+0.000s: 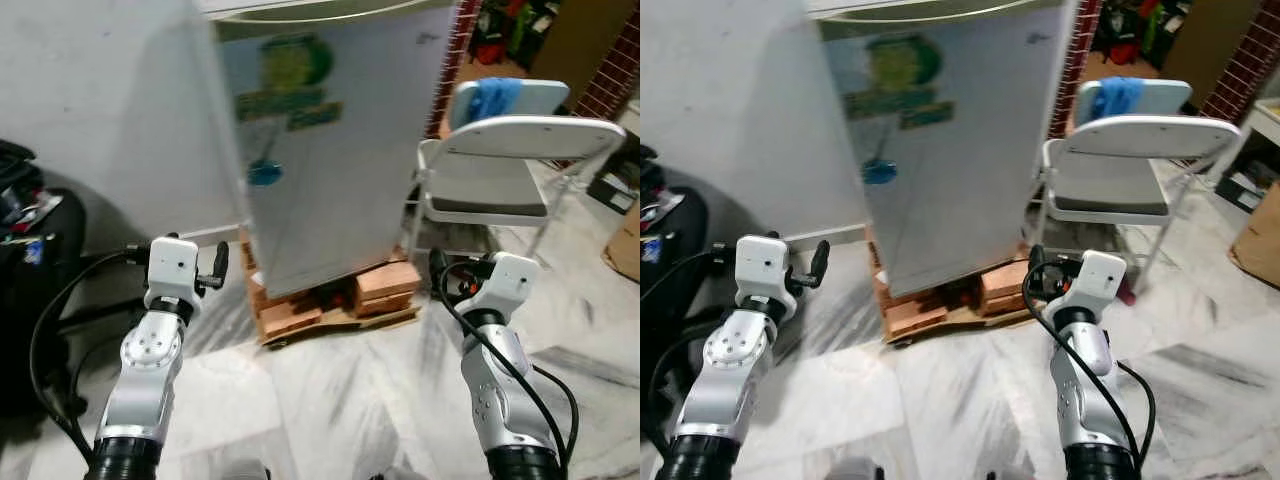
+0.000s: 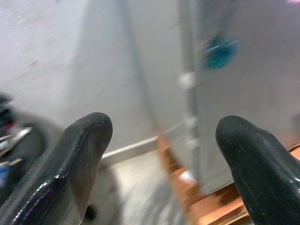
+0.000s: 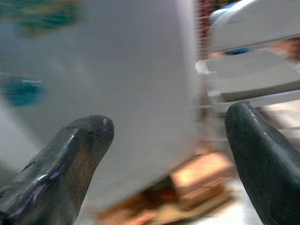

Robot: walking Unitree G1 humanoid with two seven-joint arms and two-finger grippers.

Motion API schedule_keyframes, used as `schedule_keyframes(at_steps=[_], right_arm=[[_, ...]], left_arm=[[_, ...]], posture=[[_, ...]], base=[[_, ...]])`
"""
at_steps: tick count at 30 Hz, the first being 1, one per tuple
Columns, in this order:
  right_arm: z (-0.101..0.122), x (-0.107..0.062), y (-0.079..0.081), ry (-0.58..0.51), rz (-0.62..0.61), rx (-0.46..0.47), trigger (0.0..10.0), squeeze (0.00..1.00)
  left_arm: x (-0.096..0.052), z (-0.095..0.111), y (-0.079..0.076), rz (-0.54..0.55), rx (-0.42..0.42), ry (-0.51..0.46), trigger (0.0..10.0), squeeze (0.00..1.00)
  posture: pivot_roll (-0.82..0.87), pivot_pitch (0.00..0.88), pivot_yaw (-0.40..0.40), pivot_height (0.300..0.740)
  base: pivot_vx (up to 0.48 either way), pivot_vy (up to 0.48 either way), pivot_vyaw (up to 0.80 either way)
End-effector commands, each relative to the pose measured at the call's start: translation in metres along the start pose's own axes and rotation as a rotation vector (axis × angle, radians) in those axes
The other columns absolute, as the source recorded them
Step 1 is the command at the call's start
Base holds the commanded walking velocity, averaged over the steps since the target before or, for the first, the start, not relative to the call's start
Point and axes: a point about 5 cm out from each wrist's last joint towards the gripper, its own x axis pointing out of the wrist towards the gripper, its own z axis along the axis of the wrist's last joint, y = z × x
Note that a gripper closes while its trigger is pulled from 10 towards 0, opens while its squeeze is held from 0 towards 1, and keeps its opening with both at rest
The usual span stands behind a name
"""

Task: Restocking fridge

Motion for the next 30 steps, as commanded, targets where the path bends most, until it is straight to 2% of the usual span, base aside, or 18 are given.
schedule_keyframes(at_steps=[1, 6, 15, 22, 27, 30], right_arm=[[0.005, 0.001, -0.004, -0.017, -0.01, -0.018, 10.0, 0.0], [0.005, 0.0, -0.003, -0.016, 0.0, -0.027, 10.0, 0.0], [0.007, 0.002, -0.005, -0.016, 0.001, -0.037, 10.0, 0.0], [0.006, 0.002, -0.005, -0.012, 0.008, -0.045, 10.0, 0.0], [0.006, 0.002, -0.005, -0.013, 0.013, -0.035, 10.0, 0.0], [0.006, 0.002, -0.004, -0.012, 0.015, -0.037, 10.0, 0.0]], left_arm=[[0.003, 0.007, -0.007, -0.033, -0.018, -0.028, 10.0, 0.0], [0.002, 0.009, -0.008, -0.051, -0.006, -0.042, 10.0, 0.0], [0.001, 0.005, -0.01, -0.045, -0.029, -0.022, 10.0, 0.0], [-0.003, 0.0, -0.013, -0.04, -0.038, -0.012, 10.0, 0.0], [-0.005, -0.003, -0.01, -0.04, -0.051, 0.003, 10.0, 0.0], [-0.005, -0.003, -0.01, -0.047, -0.056, -0.003, 10.0, 0.0]], posture=[[0.07, 0.043, 0.02, 0.74], [0.07, 0.042, 0.016, 0.74], [0.07, 0.041, 0.007, 0.74], [0.07, 0.042, 0.001, 0.74], [0.07, 0.041, -0.004, 0.74], [0.07, 0.043, -0.003, 0.74]], base=[[0.0, 0.431, 0.0], [0.184, 0.392, 0.0], [0.37, 0.303, -0.8], [0.0, 0.0, -0.08], [0.0, 0.0, -0.59], [0.081, 0.372, -0.7]])
